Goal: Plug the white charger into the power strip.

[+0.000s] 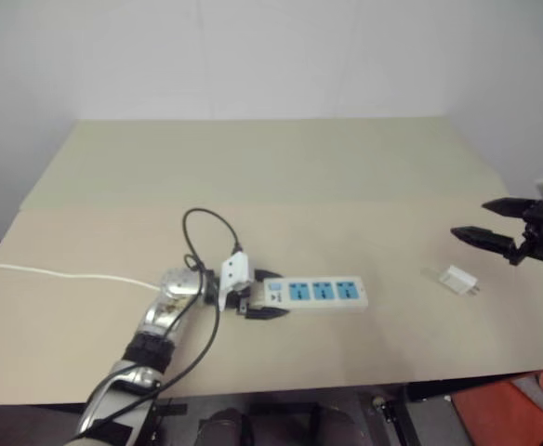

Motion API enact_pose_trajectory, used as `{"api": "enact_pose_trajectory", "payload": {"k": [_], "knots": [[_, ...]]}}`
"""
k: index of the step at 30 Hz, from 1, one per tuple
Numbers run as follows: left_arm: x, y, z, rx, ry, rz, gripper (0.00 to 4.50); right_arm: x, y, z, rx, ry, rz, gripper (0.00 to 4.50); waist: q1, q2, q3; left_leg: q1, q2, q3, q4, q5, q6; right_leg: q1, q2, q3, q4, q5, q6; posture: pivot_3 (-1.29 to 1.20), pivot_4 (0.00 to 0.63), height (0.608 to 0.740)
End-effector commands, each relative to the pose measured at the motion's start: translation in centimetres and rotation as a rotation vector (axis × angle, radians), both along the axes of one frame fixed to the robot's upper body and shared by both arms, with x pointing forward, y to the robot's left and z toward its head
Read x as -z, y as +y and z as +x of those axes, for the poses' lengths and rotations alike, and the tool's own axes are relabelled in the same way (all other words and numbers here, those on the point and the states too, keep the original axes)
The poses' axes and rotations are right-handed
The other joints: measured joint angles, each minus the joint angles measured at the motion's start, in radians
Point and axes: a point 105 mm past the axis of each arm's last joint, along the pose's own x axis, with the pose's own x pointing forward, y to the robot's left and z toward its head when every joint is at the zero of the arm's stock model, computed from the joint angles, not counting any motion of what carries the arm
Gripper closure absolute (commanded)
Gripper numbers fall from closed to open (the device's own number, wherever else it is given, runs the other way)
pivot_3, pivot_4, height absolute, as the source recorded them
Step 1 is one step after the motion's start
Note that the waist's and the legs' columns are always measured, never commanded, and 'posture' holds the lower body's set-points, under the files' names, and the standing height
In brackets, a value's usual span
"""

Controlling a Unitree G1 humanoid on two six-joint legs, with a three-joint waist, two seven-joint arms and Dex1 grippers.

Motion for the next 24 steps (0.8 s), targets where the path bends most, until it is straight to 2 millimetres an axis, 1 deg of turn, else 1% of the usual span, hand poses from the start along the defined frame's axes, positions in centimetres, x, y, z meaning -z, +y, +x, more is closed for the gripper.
{"api": "enact_pose_trajectory", "payload": {"k": [1,4,9,12,16,24], "knots": [[-0.1,-0.7,-0.2,0.018,-0.007,-0.001,1.21,0.1,-1.6,0.5,0.076,0.088,-0.069,0.0,-0.001,0.0,0.0,0.0,0.0,0.0,0.0,0.0,0.0,0.0,0.0,0.0,0.0,0.0,0.0,0.0,0.15,0.74],[0.1,-0.7,-0.2,0.012,-0.013,0.009,1.21,1.0,-2.5,0.9,0.112,0.183,-0.152,0.0,0.0,0.001,-0.001,0.0,0.0,0.0,0.0,0.0,0.0,-0.001,-0.001,0.0,-0.004,0.0,0.0,0.0,0.15,0.74],[0.2,-0.7,-0.2,0.007,-0.015,0.013,1.21,1.1,-3.0,1.7,0.129,0.22,-0.19,0.0,0.0,0.002,-0.001,-0.001,0.0,0.0,0.0,0.0,0.0,-0.001,-0.001,0.0,-0.005,0.0,0.0,0.0,0.15,0.74],[0.3,-0.8,-0.2,0.01,-0.017,0.02,1.21,1.5,-3.2,1.9,0.135,0.261,-0.222,0.0,0.001,0.002,-0.001,-0.001,0.0,0.0,0.0,0.0,0.0,-0.001,-0.001,0.0,-0.005,0.0,0.0,0.0,0.15,0.74],[0.4,-1.0,-0.3,0.018,-0.017,0.027,1.21,2.2,-3.2,2.0,0.117,0.322,-0.263,0.0,0.0,0.003,-0.002,-0.001,-0.001,0.0,0.0,0.0,0.0,-0.001,-0.002,0.0,-0.005,0.0,0.0,0.0,0.15,0.74],[0.7,-1.1,-0.6,0.043,-0.015,0.053,1.21,3.5,-2.2,2.6,0.027,0.411,-0.329,0.0,-0.001,0.004,-0.002,-0.001,-0.001,0.0,0.001,0.0,-0.001,-0.001,-0.002,0.0,-0.005,0.001,0.001,0.0,0.15,0.74]]}}
